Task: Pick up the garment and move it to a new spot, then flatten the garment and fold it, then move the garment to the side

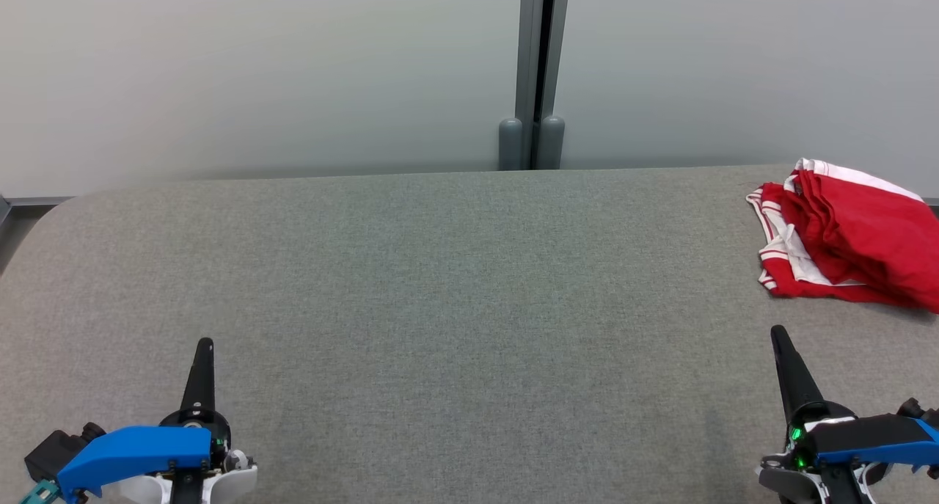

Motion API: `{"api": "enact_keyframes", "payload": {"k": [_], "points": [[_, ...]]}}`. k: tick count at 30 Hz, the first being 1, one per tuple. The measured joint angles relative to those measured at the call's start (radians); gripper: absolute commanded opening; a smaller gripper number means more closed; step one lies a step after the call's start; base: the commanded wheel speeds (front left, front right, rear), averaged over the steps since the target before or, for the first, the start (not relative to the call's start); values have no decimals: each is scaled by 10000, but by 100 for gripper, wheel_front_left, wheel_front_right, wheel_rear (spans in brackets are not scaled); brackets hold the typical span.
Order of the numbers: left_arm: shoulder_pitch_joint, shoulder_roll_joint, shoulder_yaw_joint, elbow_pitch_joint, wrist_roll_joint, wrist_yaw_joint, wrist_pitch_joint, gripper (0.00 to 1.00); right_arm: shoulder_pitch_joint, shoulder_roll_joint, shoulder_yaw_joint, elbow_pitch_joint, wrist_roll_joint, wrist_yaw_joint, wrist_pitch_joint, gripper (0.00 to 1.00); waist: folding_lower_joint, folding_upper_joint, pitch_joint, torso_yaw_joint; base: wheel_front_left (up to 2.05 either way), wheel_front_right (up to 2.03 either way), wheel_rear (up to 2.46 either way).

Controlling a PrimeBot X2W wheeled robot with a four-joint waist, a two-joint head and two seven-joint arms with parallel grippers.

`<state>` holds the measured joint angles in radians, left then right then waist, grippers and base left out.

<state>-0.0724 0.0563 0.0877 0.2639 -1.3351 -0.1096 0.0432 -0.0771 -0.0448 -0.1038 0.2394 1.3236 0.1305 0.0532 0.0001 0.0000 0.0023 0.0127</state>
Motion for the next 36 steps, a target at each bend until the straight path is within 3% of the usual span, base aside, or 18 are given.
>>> {"api": "enact_keyframes", "payload": {"k": [36], "points": [[-311,-44,259,-150,-2631,-148,688,0,-235,-12,-84,42,2746,0,591,0,0,1,8,-122,0,0,0]]}}
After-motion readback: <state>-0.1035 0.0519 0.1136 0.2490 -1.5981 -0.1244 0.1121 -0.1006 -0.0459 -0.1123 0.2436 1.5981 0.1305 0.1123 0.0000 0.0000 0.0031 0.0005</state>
